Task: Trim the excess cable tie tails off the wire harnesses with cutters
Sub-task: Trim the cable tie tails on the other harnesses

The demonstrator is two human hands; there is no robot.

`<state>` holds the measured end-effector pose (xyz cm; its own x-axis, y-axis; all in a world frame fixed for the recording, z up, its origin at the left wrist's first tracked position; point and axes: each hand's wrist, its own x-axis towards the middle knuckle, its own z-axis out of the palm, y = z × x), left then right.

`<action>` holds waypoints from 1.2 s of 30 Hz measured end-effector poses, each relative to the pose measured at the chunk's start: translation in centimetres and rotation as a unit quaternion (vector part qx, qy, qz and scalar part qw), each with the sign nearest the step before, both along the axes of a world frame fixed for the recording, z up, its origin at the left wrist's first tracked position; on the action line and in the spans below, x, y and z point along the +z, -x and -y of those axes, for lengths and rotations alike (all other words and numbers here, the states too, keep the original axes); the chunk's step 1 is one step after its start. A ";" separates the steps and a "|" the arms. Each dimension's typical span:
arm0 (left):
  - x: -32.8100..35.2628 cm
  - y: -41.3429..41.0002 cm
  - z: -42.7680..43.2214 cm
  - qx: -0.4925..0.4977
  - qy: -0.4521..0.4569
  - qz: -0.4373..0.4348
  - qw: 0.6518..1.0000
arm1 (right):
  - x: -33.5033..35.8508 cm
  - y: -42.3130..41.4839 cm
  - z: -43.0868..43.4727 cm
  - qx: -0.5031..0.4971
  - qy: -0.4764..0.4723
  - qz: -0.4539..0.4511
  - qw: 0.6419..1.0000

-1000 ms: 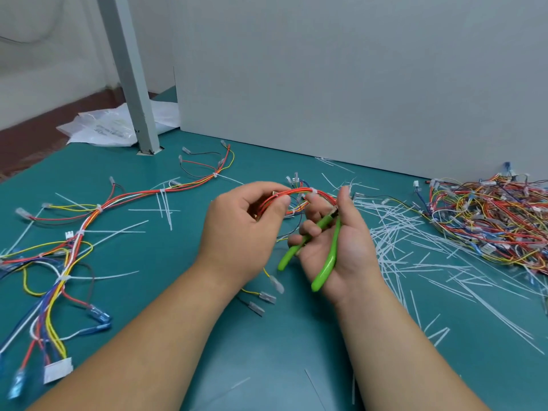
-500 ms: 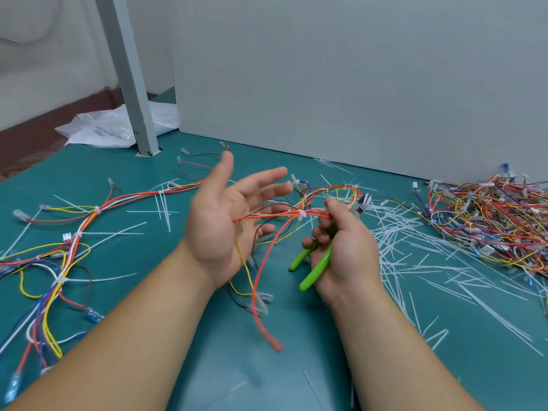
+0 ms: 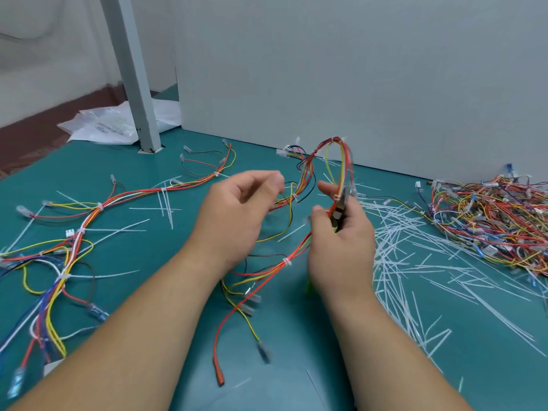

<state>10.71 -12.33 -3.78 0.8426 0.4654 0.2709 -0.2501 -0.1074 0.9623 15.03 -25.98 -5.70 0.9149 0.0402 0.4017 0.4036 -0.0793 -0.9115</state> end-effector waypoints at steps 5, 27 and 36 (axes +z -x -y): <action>-0.6 0.2 1.0 -0.136 0.012 -0.010 0.991 | -0.1 0.7 -0.2 0.045 0.179 0.041 0.982; 0.0 -0.7 -1.6 0.137 0.163 -0.019 0.977 | 0.2 0.8 -0.1 0.045 0.232 0.050 0.970; -1.5 0.2 1.3 0.005 -0.347 0.045 0.937 | 0.7 -0.2 -0.2 0.065 -0.120 -0.110 0.984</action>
<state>10.52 -13.66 -5.28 0.7987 0.1589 0.5804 -0.3215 -0.7026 0.6348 15.24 -25.75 -5.02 0.9743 0.0918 0.2057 0.1860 0.1878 -0.9644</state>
